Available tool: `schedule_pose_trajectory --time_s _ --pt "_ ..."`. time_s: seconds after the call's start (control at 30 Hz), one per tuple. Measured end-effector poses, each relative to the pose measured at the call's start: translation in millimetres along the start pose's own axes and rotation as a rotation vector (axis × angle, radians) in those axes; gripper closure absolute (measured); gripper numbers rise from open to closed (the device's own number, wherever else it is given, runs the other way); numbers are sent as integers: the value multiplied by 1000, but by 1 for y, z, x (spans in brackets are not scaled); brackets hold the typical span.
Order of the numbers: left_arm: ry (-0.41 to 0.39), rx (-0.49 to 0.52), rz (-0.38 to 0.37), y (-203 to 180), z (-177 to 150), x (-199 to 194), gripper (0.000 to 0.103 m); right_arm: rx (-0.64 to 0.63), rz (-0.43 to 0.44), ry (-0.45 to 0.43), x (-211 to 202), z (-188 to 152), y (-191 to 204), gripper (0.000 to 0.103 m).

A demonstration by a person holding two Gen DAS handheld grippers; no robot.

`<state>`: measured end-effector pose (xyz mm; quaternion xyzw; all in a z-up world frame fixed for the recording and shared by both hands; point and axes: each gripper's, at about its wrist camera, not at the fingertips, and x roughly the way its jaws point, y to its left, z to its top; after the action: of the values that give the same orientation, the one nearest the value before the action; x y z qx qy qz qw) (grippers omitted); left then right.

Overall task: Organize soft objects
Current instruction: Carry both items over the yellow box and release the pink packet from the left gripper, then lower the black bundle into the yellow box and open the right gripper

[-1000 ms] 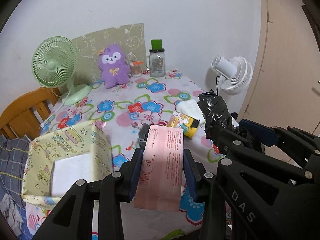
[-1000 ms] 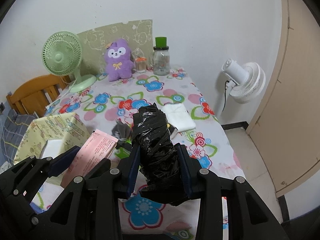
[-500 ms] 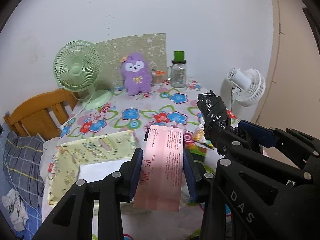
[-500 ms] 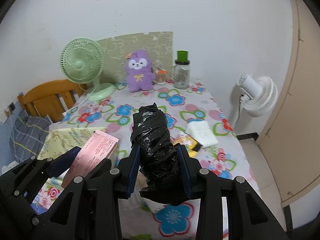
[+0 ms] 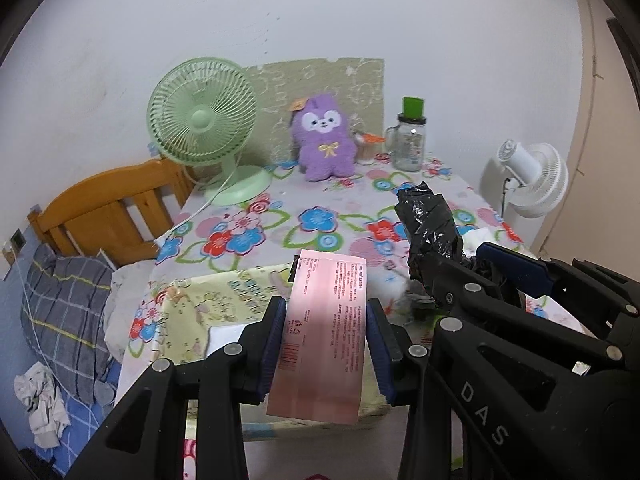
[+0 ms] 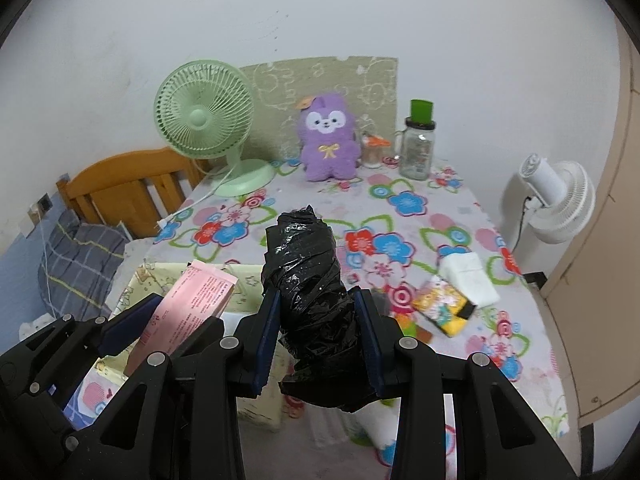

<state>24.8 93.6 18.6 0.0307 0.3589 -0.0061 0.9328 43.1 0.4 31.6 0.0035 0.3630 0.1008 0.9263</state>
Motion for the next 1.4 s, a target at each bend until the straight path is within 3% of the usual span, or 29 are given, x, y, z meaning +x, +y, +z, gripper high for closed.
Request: schedule_pose_trajectory --time_s 0.73,0.8,0.83,0.87,0.93,0.97,1.03,1.1,1.17,1.4 --pt "126 -85 78 74 -10 66 60 -70 74 130 76 6 63 60" --pt "137 -96 71 78 -12 71 48 -76 76 129 80 7 66 59" --pt "142 -103 67 80 -12 73 29 -79 77 132 82 7 67 58" --pt "150 -109 67 82 -12 76 19 -80 78 138 85 8 69 57" --pt "169 -118 64 86 -12 81 15 -84 83 157 90 8 71 55" --pt "156 -123 68 87 -13 79 8 -79 89 161 93 8 71 53" --pt "142 -123 65 87 -13 78 0 -80 75 162 95 9 72 44" --pt "143 -124 48 88 -13 78 0 -81 68 158 96 9 72 31" --pt "140 -124 45 87 -14 77 0 -81 59 156 97 8 71 26" --pt "176 -134 11 85 -16 79 0 -87 48 164 95 6 68 22"
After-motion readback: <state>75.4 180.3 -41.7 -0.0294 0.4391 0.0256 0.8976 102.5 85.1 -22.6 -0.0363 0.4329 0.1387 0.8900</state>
